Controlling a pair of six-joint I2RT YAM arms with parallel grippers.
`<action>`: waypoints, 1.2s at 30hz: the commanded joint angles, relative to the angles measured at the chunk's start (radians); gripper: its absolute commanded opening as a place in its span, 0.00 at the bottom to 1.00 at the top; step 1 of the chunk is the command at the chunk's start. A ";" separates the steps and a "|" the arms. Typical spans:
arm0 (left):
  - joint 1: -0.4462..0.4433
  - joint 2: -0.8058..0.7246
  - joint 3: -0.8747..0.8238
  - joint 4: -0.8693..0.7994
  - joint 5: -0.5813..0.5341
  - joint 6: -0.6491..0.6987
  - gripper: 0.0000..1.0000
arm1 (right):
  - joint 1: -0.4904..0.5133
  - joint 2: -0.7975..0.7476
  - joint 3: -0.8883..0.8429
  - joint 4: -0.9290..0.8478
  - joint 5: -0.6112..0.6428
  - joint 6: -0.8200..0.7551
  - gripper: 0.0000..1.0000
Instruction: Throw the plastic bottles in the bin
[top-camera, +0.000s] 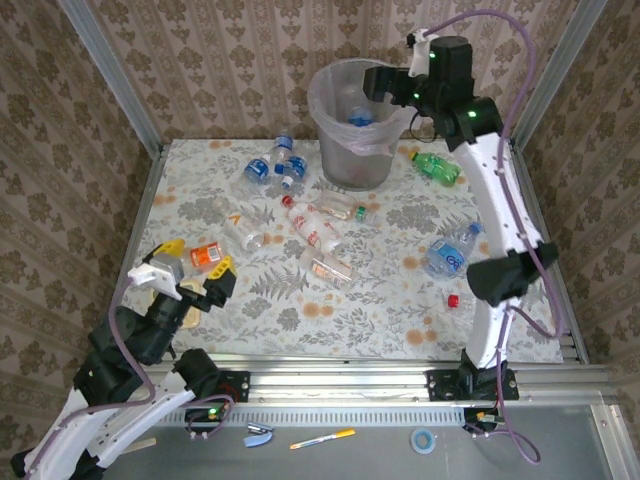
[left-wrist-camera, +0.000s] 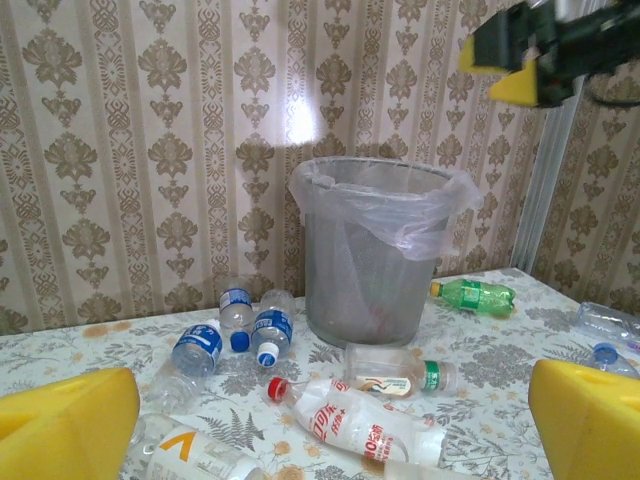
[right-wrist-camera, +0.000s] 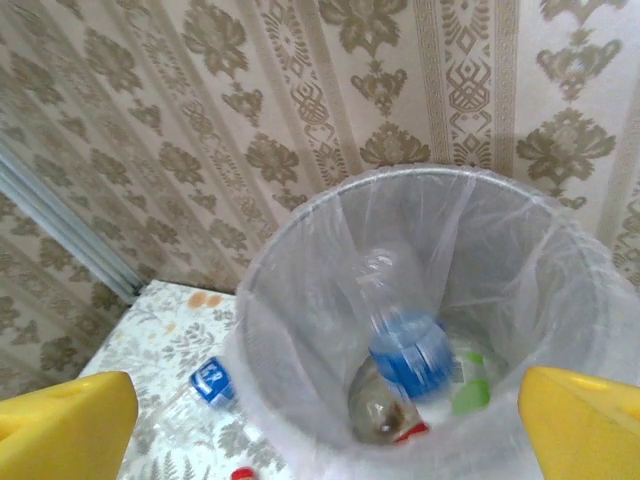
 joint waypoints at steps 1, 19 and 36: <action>0.001 0.001 0.039 -0.032 0.010 -0.018 1.00 | 0.002 -0.169 -0.088 0.030 -0.020 0.002 1.00; 0.002 -0.006 0.034 -0.109 0.126 -0.072 1.00 | -0.013 -0.650 -0.648 -0.227 0.066 0.002 1.00; 0.002 0.021 0.034 -0.122 0.179 -0.079 1.00 | -0.153 -0.942 -1.290 -0.227 0.020 0.314 1.00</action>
